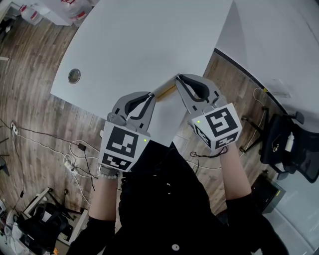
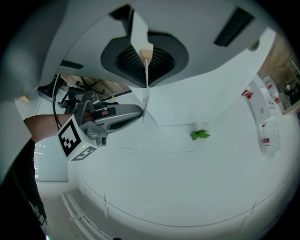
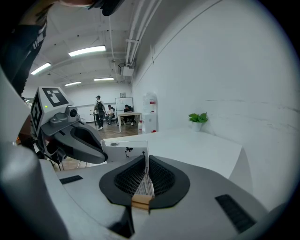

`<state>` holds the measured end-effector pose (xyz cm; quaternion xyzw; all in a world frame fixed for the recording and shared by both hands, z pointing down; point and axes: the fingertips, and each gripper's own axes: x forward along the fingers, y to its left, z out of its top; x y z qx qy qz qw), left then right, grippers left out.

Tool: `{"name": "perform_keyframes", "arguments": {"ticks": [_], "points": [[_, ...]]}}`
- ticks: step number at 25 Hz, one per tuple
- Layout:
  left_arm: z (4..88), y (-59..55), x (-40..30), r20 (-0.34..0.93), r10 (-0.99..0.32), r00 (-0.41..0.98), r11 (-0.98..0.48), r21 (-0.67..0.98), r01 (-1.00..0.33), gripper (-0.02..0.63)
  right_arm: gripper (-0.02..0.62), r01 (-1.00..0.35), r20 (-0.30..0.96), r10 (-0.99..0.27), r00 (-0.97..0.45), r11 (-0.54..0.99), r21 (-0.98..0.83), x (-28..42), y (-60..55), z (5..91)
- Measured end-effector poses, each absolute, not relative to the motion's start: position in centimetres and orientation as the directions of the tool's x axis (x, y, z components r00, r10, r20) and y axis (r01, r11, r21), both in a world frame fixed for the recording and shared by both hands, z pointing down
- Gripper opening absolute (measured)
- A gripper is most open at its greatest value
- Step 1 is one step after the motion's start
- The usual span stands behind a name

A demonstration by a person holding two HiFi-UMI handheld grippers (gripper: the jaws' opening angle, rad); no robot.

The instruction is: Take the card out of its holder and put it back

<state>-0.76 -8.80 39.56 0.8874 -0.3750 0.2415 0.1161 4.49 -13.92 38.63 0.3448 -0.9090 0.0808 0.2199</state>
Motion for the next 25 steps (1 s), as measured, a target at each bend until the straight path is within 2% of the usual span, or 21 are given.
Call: {"name": "perform_keyframes", "arguments": {"ticks": [25], "points": [[42.2, -9.5, 0.2, 0.562, -0.575, 0.595, -0.704, 0.031, -0.709, 0.028, 0.060, -0.667, 0.514, -0.566, -0.644, 0.744, -0.016, 5.5, -14.5, 41.8]]}}
